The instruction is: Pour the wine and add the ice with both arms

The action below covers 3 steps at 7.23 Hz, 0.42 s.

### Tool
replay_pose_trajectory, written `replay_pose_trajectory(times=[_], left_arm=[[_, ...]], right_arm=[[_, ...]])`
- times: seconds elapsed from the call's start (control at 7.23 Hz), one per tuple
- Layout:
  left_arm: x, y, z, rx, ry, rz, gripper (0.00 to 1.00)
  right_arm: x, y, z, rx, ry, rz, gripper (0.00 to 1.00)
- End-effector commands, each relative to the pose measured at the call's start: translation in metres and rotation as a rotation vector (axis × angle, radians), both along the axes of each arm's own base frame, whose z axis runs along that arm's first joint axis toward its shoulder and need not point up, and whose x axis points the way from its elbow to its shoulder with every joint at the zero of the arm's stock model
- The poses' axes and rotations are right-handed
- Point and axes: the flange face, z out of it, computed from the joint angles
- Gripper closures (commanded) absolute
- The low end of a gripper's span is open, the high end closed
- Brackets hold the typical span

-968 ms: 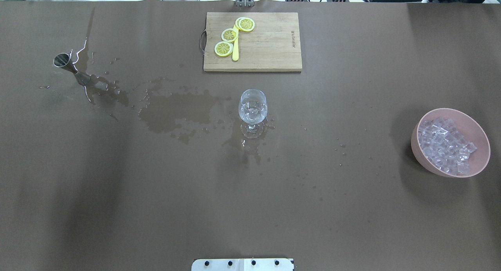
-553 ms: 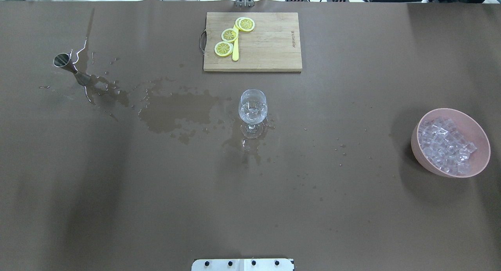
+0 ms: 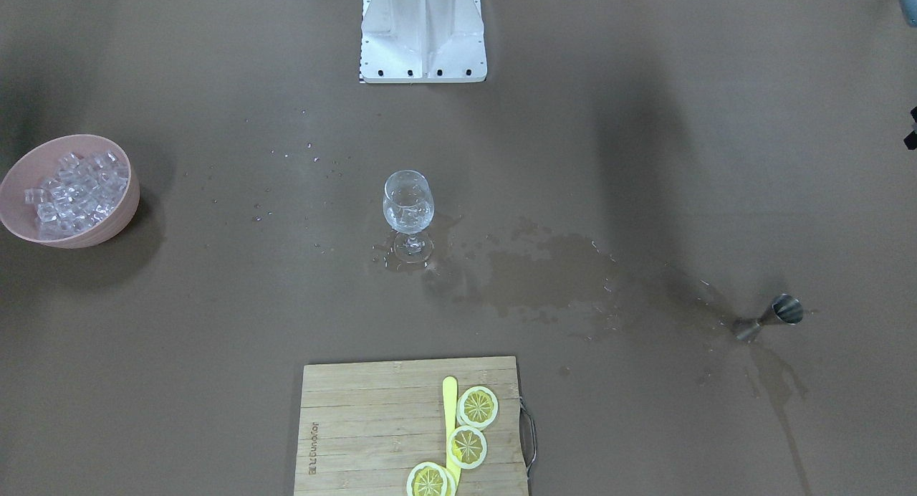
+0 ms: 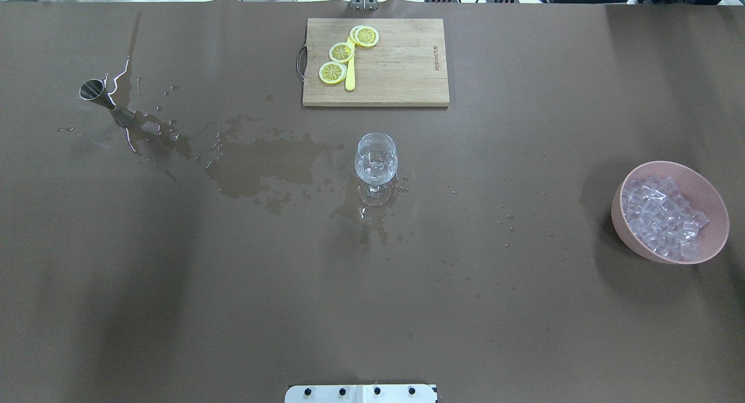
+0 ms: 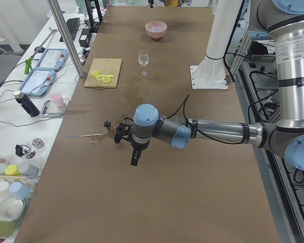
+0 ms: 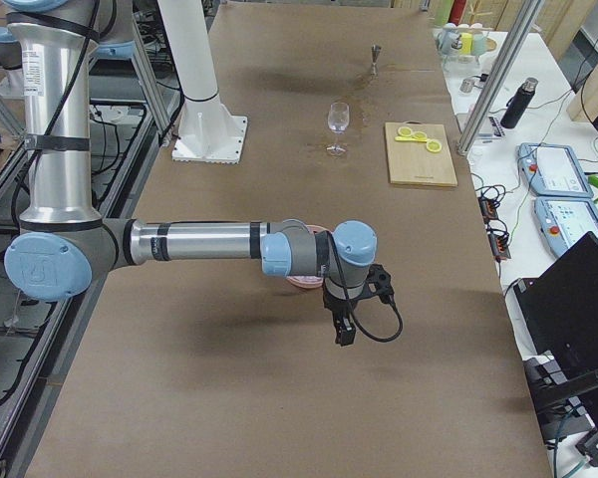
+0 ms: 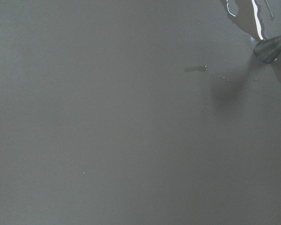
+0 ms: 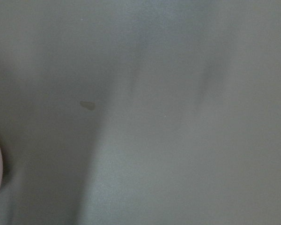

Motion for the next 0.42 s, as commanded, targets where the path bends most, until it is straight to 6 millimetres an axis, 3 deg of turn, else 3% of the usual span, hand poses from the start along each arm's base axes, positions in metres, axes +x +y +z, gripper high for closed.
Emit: replay_pose_trajectory(times=[0.0,0.28], left_arm=[[0.001,-0.005,0.016,-0.027,0.03,0.01,0.02],[0.001,-0.005,0.005,-0.004,0.032,0.011,0.02]], right_arm=[[0.004,0.023,-0.025,0.015,-0.018,0.005,0.0],[0.005,0.035,-0.042,0.048,-0.022,0.004,0.0]])
